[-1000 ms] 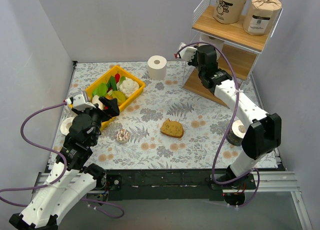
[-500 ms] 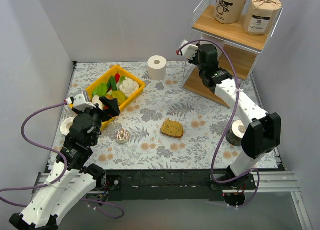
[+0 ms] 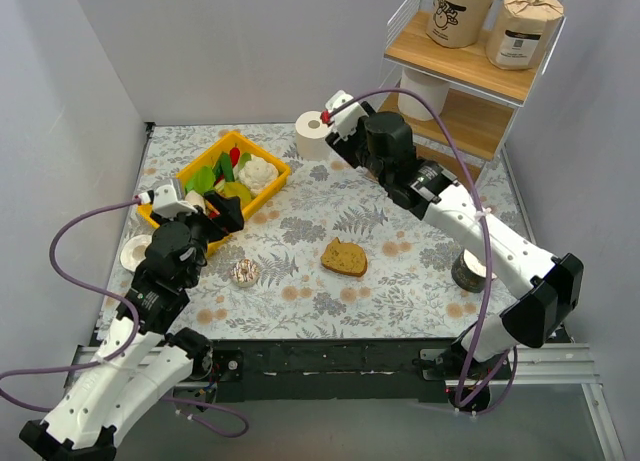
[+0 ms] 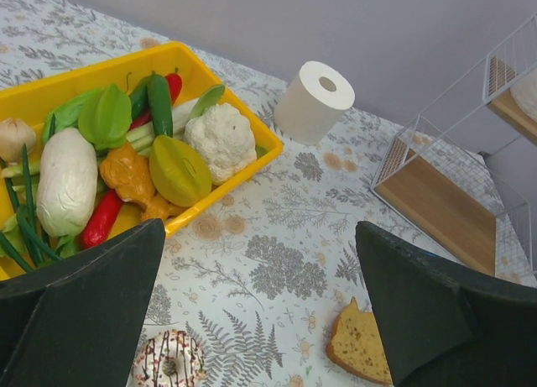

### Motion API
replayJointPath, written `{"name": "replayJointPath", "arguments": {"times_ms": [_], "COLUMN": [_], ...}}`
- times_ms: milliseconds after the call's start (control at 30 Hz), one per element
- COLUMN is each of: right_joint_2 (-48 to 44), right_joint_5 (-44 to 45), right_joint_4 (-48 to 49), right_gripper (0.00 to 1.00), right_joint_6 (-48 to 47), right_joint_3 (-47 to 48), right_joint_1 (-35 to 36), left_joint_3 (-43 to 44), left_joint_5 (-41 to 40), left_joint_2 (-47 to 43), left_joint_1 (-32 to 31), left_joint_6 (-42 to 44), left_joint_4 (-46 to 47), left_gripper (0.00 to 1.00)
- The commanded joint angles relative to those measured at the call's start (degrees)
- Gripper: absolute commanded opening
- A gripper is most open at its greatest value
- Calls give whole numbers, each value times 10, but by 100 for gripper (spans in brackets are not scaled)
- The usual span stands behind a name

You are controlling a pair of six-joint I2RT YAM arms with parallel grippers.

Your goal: Place and organize the paper towels onto the shelf

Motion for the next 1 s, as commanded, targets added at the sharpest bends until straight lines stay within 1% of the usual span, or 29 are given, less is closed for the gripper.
{"name": "replayJointPath", "arguments": {"times_ms": [0,33,67,100,133,167,200,233,267,300,333,367,433,467,533,567,600,633,700,767,800,833,900,933,967], "right_joint_2": [-37,-55,-93,-111,-129,-163,-177,-191,-212,-220,-229,-248,-283,-298,-346,-363,-377,-405,-430,-456,-462,-469,-470,-470,-468], "right_joint_5": [-24,-23,-25,-21,-21,-36,-47,-56,-74,-88,-96,-100,-95,-94,-106,-110,-109,-97,-90,-88,-91,-92,-93,-96,-97], "right_joint_4": [-10,6,16,32,35,40,41,36,25,4,-8,-16,-38,-42,-42,-42,-43,-44,-45,-42,-42,-45,-60,-61,-64], "right_gripper": [66,70,75,77,77,77,78,80,98,98,99,99,99,99,99,99,99,99,99,98,98,97,97,97,97], "right_joint_6": [116,116,116,139,160,183,230,252,269,291,294,308,330,341,362,367,374,378,390,392,390,389,391,392,393], "right_joint_3": [-81,-109,-131,-151,-187,-202,-219,-240,-249,-257,-277,-288,-309,-330,-352,-368,-373,-378,-389,-398,-403,-403,-397,-395,-394], "right_joint_1": [45,60,74,85,105,112,122,126,129,130,133,134,134,134,135,136,136,136,136,136,136,136,136,136,136], "left_joint_3": [44,91,125,157,228,264,296,336,396,427,453,505,563,641,731,773,848,877,909,901,888,851,818,791,785], "left_joint_5": [47,44,44,42,42,45,65,79,93,123,137,142,160,168,176,184,196,219,233,262,278,297,312,318,327], "left_joint_2": [79,111,141,173,247,279,320,382,418,446,504,531,592,656,734,806,836,863,923,946,954,953,951,949,950], "left_joint_1": [2,2,3,3,4,5,8,12,13,16,20,22,32,37,54,62,73,90,104,118,122,127,129,129,129], "left_joint_6": [-30,-37,-39,-41,-41,-39,-36,-30,-27,-9,0,9,21,22,15,9,1,-6,-18,-22,-23,-23,-15,-11,-8], "left_joint_4": [-11,-21,-46,-60,-72,-97,-109,-116,-127,-128,-128,-129,-147,-162,-198,-234,-251,-268,-265,-236,-218,-176,-133,-92,-78], "left_gripper": [98,98,98,98,98,98,98,98,98,98,98,98,98,98,98,98,98,98,98,98,98,98,98,98,98]}}
